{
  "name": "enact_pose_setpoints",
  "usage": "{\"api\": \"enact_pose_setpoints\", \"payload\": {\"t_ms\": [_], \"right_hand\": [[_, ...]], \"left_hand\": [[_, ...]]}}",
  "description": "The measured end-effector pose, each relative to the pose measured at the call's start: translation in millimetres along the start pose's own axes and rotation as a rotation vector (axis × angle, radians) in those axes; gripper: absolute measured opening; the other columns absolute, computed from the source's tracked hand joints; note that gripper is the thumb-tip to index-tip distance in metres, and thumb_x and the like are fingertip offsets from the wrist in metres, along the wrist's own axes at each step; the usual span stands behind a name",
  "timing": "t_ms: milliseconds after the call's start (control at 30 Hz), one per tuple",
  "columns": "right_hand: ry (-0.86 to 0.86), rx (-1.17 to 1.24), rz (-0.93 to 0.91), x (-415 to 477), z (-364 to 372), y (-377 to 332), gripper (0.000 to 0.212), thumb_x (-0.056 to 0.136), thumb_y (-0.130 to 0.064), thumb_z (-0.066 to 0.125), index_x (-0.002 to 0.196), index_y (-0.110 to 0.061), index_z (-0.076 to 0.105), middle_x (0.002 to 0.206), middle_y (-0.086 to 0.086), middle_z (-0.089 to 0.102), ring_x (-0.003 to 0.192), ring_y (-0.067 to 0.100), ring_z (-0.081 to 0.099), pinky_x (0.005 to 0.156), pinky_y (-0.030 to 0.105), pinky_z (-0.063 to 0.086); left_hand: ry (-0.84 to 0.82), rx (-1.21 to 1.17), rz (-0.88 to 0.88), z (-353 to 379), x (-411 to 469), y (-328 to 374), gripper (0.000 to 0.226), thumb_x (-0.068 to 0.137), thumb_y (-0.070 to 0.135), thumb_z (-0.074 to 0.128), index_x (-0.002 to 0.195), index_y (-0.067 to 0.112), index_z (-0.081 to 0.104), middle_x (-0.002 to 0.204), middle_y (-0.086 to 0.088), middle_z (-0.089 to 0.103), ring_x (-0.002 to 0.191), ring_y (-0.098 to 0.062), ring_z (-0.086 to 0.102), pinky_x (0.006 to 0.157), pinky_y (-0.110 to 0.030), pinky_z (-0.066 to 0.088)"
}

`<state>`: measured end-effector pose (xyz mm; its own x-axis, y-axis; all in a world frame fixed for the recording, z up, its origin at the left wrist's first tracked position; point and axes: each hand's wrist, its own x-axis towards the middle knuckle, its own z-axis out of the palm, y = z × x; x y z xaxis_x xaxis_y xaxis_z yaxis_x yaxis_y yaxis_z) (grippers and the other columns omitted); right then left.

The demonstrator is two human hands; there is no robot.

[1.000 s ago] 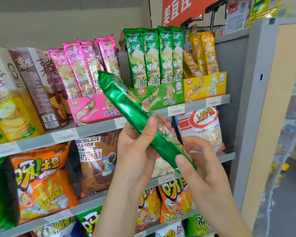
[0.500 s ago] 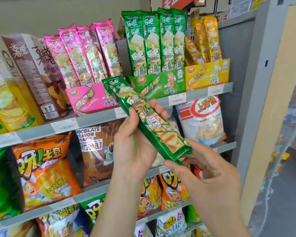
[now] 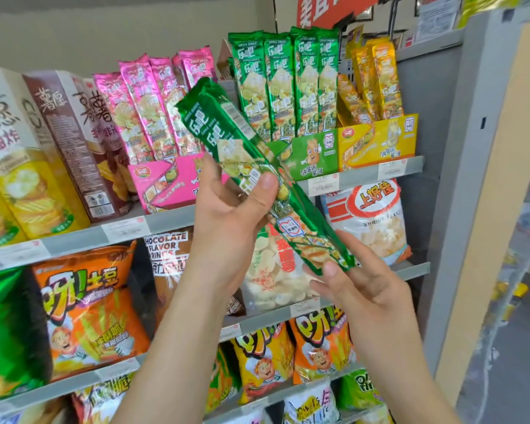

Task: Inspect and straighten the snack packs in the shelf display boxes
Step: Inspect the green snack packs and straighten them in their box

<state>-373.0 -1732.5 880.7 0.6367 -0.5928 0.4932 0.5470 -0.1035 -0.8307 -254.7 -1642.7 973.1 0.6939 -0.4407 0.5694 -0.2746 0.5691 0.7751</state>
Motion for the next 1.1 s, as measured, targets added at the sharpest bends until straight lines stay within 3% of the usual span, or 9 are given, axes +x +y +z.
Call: {"api": "enact_pose_setpoints", "payload": {"t_ms": [167,300,433,500,600,733,833,967,1100], "right_hand": [[0.096,-0.098,-0.056,12.1,9.5,5.3,0.027,0.080,-0.035,0.061,0.091,-0.057,0.072,0.090,-0.020,0.075,0.084,0.006,0.073,0.067,0.011,0.053],[0.036,-0.285,-0.090,21.7,16.4,-0.3,0.027,0.084,-0.045,0.057,0.092,-0.070,0.063,0.088,-0.028,0.072,0.076,-0.011,0.066,0.062,0.004,0.047],[0.086,-0.317,-0.104,41.4,17.6,-0.5,0.021,0.084,-0.049,0.053,0.097,-0.054,0.069,0.092,-0.021,0.068,0.078,0.000,0.066,0.066,0.017,0.054],[0.138,-0.222,-0.101,57.4,22.9,-3.6,0.023,0.092,-0.027,0.058,0.108,-0.039,0.068,0.084,-0.019,0.073,0.072,0.004,0.071,0.067,0.021,0.058],[0.166,-0.061,-0.117,78.2,37.1,-15.5,0.037,0.087,-0.006,0.065,0.105,-0.038,0.064,0.061,-0.010,0.069,0.065,0.007,0.072,0.060,0.009,0.052],[0.050,-0.142,-0.172,109.0,59.9,-36.3,0.037,0.092,-0.013,0.063,0.108,-0.045,0.057,0.062,0.002,0.070,0.056,0.008,0.066,0.057,0.020,0.055],[0.050,-0.535,-0.446,140.1,73.6,-60.6,0.023,0.096,-0.034,0.054,0.116,-0.042,0.063,0.063,-0.003,0.069,0.054,0.010,0.061,0.058,0.035,0.053],[0.160,-0.871,-0.736,186.6,75.2,-104.3,0.043,0.092,-0.033,0.046,0.131,-0.019,0.059,0.091,-0.004,0.064,0.085,0.017,0.059,0.075,0.037,0.050],[-0.040,-1.039,-0.820,227.1,79.6,-133.4,0.047,0.096,-0.037,0.049,0.141,-0.021,0.049,0.132,-0.001,0.055,0.126,0.016,0.043,0.104,0.027,0.031]], "left_hand": [[-0.095,0.146,0.217,-2.5,10.6,16.8,0.101,0.072,0.012,0.078,0.149,0.025,0.015,0.150,-0.020,0.037,0.137,-0.039,0.039,0.108,-0.065,0.033],[-0.178,0.343,0.374,-5.7,29.5,47.0,0.084,0.071,0.017,0.082,0.135,0.039,0.031,0.135,-0.016,0.048,0.123,-0.041,0.049,0.094,-0.066,0.044],[-0.244,0.553,0.509,-9.4,50.7,73.3,0.027,0.091,0.032,0.058,0.112,0.033,0.041,0.074,-0.014,0.053,0.065,-0.029,0.050,0.060,-0.044,0.045],[-0.299,0.595,0.538,-7.2,64.0,87.1,0.022,0.093,0.030,0.056,0.107,0.032,0.040,0.071,0.005,0.055,0.060,-0.015,0.049,0.053,-0.036,0.042],[-0.413,0.567,0.543,-2.8,81.0,108.3,0.030,0.091,0.026,0.062,0.106,0.029,0.036,0.078,0.004,0.062,0.063,-0.015,0.058,0.051,-0.026,0.046],[-0.389,0.610,0.678,-0.3,109.9,138.4,0.037,0.090,0.023,0.068,0.106,0.027,0.036,0.074,-0.008,0.068,0.052,-0.020,0.061,0.043,-0.024,0.044],[-0.213,0.681,0.851,-5.8,141.0,159.3,0.029,0.094,0.032,0.063,0.106,0.028,0.037,0.072,-0.014,0.064,0.050,-0.033,0.053,0.039,-0.036,0.039],[0.029,0.724,1.019,-11.5,181.4,185.8,0.025,0.094,0.035,0.060,0.106,0.031,0.039,0.077,-0.011,0.066,0.059,-0.026,0.060,0.051,-0.043,0.049],[0.136,0.787,1.084,-12.1,213.9,200.4,0.029,0.091,0.035,0.060,0.110,0.023,0.042,0.077,0.003,0.064,0.062,-0.014,0.058,0.056,-0.034,0.047]]}}
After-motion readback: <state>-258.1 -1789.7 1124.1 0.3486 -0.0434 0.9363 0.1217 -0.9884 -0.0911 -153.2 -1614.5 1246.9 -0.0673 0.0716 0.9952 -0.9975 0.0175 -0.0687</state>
